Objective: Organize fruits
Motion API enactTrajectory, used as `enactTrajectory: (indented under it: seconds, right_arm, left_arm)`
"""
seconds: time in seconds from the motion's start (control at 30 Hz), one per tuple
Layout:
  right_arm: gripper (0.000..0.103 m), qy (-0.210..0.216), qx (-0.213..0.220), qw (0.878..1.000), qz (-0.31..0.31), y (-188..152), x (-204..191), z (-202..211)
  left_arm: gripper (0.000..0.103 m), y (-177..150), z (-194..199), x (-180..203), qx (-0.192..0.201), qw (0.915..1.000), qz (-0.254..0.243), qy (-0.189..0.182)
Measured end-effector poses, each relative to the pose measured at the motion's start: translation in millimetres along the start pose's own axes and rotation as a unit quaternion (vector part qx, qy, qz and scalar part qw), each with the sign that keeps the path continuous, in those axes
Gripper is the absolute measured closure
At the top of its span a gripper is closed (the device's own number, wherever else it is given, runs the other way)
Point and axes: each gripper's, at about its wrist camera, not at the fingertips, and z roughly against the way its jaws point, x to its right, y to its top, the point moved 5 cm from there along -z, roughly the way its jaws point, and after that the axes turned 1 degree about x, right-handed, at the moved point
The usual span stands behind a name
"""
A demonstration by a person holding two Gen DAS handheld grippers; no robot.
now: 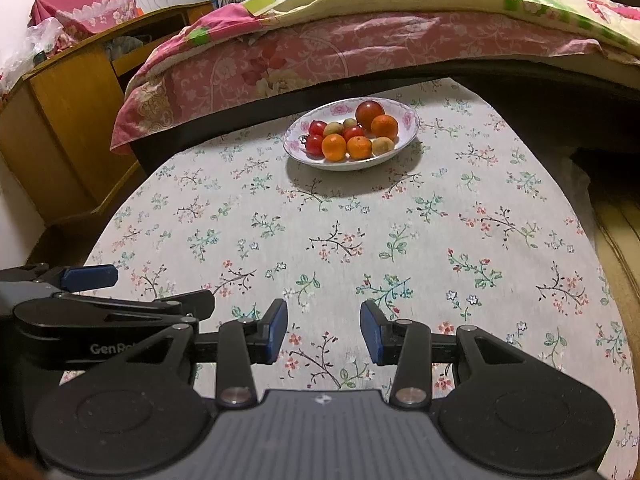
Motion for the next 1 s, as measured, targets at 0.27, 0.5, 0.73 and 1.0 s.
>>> enactTrajectory:
  seconds: [0.27,0.5,0.73,1.0]
  right_arm:
    - [0.069,-0.003,-0.010,1.000,-0.002,-4,1,-4]
    - [0.069,-0.016,-0.017,1.000,-0.002,-6,3,-7]
    - [0.069,-0.029,-0.028,0.999,-0.010,-9,9,-12]
    - [0.068,-0.011,-0.027,0.999,-0.017,-8,6,-10]
  left_arm:
    - [0.000,-3,-3,2,-0.008,1.0000,-0.002,0.004]
    - [0.000,-4,-3,3,-0.009,1.0000,-0.003,0.003]
    - [0.000,-5,-3,6,-0.008,0.9999,-0.009,0.002]
    - [0.000,-6,-9,5,-0.016,0.9998,-0.009,0.007]
